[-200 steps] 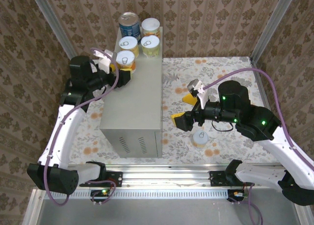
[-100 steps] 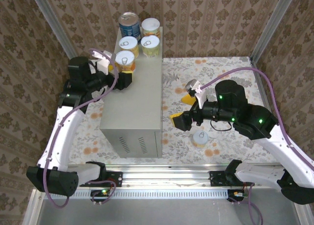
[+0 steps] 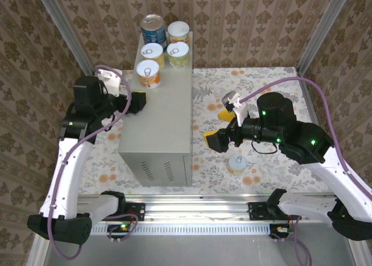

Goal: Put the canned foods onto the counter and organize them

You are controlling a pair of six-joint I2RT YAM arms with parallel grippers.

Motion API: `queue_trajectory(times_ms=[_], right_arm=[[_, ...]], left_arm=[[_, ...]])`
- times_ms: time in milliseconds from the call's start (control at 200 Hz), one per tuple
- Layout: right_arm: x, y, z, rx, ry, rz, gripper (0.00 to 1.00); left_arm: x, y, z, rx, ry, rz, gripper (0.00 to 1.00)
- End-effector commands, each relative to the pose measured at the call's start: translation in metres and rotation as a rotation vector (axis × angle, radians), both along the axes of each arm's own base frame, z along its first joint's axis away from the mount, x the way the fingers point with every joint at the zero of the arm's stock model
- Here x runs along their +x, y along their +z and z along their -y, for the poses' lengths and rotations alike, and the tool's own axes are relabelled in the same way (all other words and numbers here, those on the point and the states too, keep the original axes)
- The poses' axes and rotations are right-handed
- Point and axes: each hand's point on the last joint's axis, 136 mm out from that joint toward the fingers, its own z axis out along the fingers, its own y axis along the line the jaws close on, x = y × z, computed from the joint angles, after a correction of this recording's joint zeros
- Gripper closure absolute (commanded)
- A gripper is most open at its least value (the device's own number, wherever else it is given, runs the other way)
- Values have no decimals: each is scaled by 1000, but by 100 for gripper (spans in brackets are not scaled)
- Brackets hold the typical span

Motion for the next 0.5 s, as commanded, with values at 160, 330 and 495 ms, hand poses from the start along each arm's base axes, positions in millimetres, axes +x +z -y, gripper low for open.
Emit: queue_trajectory(times_ms=[160,330,495], right_arm=[[-5,9,15,-6,-45,11,0],[-5,8,17,-10,-53,11,0],[-5,6,18,-15,-57,10,0]], left_arm=[[24,-8,-29,13,146,-52,0],[37,-8,-30,5,147,-59,0],[48,-7,-32,14,153,-65,0]])
